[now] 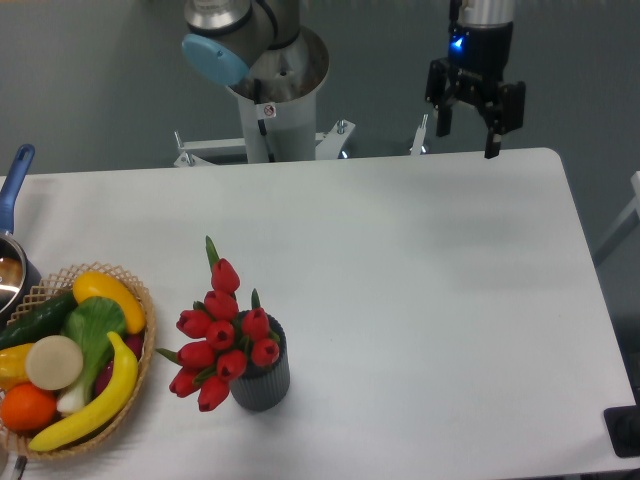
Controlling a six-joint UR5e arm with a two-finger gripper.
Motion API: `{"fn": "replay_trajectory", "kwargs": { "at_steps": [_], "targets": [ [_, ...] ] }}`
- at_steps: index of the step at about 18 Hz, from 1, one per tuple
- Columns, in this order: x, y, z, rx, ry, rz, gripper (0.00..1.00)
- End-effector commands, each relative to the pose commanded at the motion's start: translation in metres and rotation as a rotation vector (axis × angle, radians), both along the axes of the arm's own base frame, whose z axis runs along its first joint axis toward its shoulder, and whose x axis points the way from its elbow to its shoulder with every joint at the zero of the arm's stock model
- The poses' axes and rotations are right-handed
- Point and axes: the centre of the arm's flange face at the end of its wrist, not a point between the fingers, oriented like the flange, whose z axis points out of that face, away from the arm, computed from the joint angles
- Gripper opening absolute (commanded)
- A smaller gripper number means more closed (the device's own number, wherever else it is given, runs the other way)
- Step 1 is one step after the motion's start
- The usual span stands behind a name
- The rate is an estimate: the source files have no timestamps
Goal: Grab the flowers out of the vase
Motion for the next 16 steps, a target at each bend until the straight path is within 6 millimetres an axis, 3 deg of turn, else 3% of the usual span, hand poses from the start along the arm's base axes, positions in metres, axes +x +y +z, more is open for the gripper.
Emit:
{"fn": "replay_trajectory", "kwargs": {
  "at_steps": [3,11,16],
  "targets": [
    [0.009,0.022,-0.003,0.042,-0.08,0.079,1.0],
    [0.02,0.047,-0.01,0.328,-0.312,0.178,1.0],
    [0.037,0.089,-0.02,0.367,-0.386,0.127,1.0]
  ]
}}
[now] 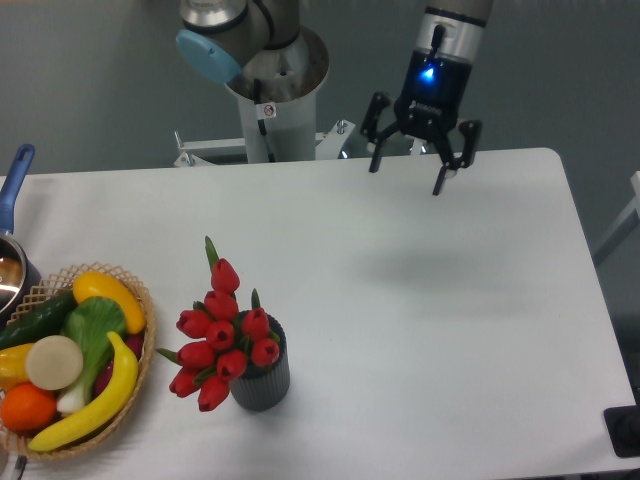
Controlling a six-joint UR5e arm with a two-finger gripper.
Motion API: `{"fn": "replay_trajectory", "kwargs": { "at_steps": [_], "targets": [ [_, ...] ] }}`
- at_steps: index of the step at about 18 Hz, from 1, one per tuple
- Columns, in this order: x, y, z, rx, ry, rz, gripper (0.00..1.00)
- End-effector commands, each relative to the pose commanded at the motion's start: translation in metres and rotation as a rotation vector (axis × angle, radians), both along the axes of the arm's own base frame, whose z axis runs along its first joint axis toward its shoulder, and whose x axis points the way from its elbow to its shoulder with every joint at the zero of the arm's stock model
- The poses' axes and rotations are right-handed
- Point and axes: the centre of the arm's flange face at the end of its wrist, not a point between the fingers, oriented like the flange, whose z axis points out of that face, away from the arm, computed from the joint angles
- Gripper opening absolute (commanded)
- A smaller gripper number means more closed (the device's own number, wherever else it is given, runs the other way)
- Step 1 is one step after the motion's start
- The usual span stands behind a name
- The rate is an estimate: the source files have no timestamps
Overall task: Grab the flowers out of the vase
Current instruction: 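Move the open gripper toward the red tulip bouquet in the vase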
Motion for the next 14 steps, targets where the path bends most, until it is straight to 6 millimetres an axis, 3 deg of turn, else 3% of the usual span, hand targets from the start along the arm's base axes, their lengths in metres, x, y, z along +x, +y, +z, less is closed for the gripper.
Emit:
{"fn": "replay_trajectory", "kwargs": {
  "at_steps": [4,8,14],
  "targets": [
    [0.018,0.045,-0.019,0.018,-0.006,-0.099,1.0],
    [0.035,0.07,-0.018,0.029,-0.05,-0.072,1.0],
    [0.029,0.095,-0.014,0.058,-0.084,0.009,1.0]
  ]
}}
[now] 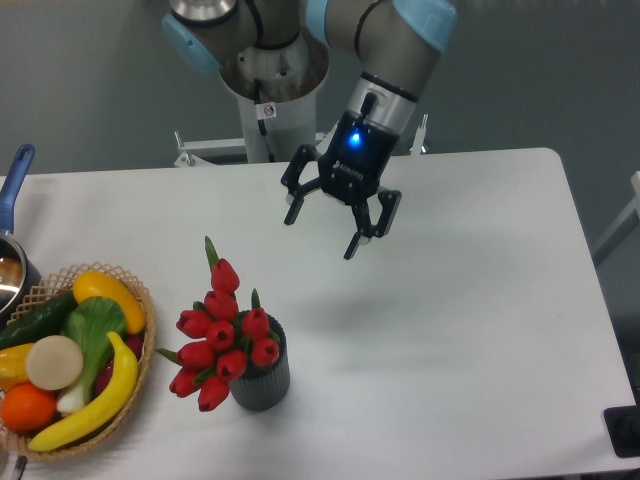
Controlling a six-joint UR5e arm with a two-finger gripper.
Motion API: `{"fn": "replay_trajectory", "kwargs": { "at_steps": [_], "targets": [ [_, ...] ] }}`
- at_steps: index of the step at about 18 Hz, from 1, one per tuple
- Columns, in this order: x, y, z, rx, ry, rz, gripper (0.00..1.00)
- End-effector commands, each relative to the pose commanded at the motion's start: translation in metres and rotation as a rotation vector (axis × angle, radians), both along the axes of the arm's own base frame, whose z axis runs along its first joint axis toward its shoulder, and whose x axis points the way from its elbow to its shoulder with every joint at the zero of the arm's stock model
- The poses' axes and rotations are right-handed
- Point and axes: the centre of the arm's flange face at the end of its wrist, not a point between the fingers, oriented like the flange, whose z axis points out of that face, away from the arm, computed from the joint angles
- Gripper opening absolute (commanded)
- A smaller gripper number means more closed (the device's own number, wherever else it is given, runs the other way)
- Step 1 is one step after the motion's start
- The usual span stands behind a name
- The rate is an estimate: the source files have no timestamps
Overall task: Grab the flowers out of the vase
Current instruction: 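Move the open gripper toward the red tulip bouquet in the vase, then lower the gripper around the tulip stems above the vase rim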
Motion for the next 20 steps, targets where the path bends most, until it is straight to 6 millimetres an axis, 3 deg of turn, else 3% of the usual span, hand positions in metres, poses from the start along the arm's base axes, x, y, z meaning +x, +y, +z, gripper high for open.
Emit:
{"fn": "replay_trajectory", "kwargs": {
  "at_steps": [6,14,20],
  "targets": [
    [0.01,0.055,-0.02,-0.011,-0.003,-0.108,1.0],
    [0.031,0.069,-0.033,-0.02,0.008,-0.179,1.0],
    [0.023,0.086,-0.039,-0.016,0.023,-0.21,1.0]
  ]
}}
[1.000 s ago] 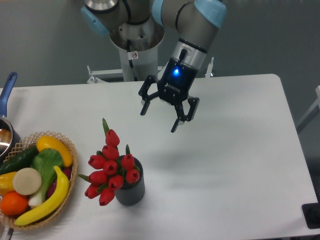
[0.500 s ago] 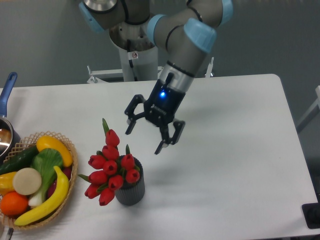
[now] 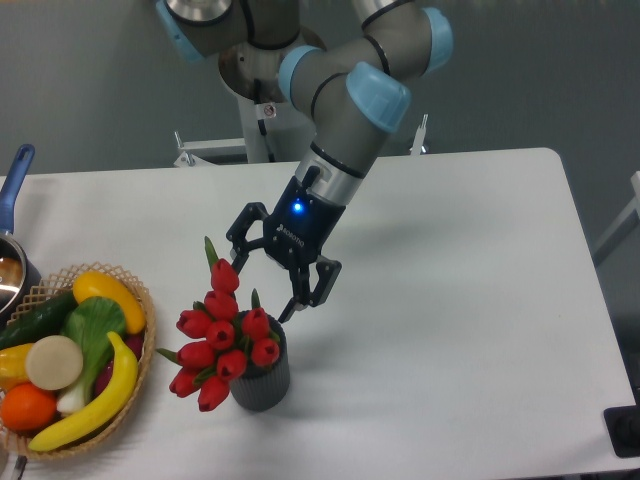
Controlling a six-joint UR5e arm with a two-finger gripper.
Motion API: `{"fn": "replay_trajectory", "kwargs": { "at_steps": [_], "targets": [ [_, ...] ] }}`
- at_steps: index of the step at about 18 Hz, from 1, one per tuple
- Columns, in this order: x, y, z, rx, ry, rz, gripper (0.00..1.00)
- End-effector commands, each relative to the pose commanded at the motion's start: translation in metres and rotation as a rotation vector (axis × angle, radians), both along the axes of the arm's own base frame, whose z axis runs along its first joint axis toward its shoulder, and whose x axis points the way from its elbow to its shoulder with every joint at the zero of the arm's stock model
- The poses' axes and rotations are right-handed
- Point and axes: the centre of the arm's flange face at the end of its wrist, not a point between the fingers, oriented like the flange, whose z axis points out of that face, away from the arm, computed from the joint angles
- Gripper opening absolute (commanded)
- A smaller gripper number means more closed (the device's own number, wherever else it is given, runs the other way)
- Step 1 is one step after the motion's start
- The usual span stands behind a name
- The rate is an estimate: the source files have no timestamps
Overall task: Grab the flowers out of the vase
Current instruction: 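Lower the gripper around the tulip stems above the vase rim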
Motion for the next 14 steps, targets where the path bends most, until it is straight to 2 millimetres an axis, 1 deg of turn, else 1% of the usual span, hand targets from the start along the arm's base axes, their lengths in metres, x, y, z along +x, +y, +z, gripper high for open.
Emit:
{"fn": "replay_trajectory", "kwargs": {
  "at_steps": [9,10,11,14],
  "targets": [
    [-0.008,0.01,-0.009,-0.004,-0.004,-0.005,1.0],
    [-0.006,0.014,-0.013,-0.004,-0.007,-0.012,1.0],
    [-0.004,0.018,-0.011,-0.001,-0.002,-0.02,1.0],
    [-0.004,0.022,-0.015,-0.004,-0.007,-0.026,1.0]
  ]
}}
